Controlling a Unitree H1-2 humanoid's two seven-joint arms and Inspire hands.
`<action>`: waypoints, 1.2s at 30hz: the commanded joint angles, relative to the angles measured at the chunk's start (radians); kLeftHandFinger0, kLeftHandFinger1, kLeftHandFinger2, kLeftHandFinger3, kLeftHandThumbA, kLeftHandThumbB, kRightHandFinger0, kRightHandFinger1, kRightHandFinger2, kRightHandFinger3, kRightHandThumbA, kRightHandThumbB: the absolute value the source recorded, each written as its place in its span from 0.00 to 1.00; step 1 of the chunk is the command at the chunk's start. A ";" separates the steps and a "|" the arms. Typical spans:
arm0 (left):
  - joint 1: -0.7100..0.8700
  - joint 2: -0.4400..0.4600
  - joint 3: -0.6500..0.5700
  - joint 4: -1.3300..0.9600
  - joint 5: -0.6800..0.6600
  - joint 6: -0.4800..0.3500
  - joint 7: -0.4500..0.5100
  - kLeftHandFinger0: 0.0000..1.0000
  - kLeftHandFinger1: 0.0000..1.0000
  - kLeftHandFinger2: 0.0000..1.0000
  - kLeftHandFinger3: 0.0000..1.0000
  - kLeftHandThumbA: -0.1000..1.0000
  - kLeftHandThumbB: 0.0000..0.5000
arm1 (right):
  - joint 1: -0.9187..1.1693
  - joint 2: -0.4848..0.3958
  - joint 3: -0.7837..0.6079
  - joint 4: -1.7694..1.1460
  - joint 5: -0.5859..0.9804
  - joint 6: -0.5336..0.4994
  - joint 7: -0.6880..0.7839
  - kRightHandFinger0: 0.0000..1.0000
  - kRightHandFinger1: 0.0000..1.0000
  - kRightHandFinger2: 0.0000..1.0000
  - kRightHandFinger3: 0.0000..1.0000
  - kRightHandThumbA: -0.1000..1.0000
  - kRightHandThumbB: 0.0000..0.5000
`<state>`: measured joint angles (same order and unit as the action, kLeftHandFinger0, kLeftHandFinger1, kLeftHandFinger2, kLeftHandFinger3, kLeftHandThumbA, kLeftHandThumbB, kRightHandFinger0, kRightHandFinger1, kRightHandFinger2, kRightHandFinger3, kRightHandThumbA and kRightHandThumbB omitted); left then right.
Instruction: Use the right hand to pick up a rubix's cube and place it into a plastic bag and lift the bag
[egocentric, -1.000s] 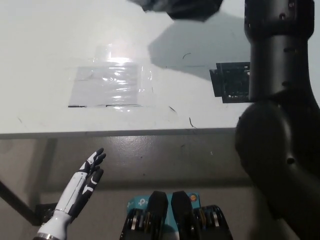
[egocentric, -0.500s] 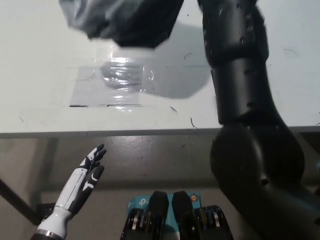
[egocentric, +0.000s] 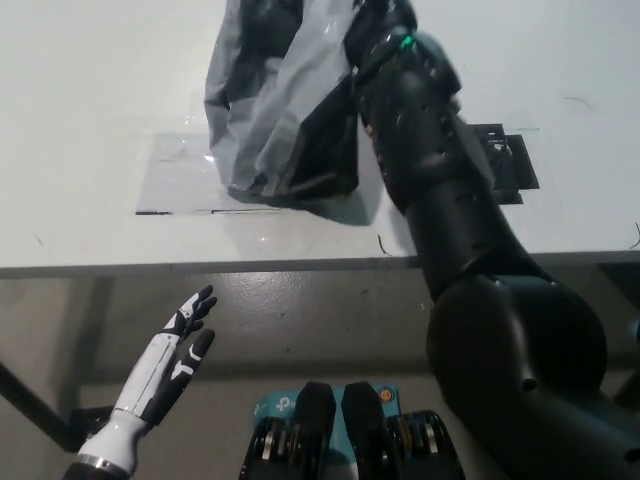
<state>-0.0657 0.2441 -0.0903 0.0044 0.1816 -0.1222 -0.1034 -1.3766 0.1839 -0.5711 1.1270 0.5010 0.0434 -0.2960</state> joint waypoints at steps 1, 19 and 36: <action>-0.021 0.010 0.001 -0.033 0.034 0.006 0.005 1.00 1.00 1.00 1.00 0.99 0.13 | -0.042 0.010 0.028 0.091 -0.001 -0.113 0.058 0.00 0.21 0.73 0.95 0.00 0.15; -0.031 0.019 -0.001 -0.032 0.045 0.005 -0.006 1.00 1.00 1.00 1.00 1.00 0.11 | 0.056 -0.208 0.483 0.214 -0.402 -0.050 -0.216 1.00 1.00 1.00 1.00 0.52 0.49; -0.015 0.014 -0.003 -0.005 0.026 -0.024 -0.007 1.00 1.00 1.00 1.00 0.98 0.13 | 0.188 -0.417 0.714 -0.372 -0.676 0.112 -0.297 1.00 1.00 1.00 1.00 0.80 0.91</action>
<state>-0.0796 0.2440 -0.0949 0.0127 0.2133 -0.1063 -0.1035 -1.1607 -0.1484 0.0821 1.0426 0.0237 0.0335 -0.5625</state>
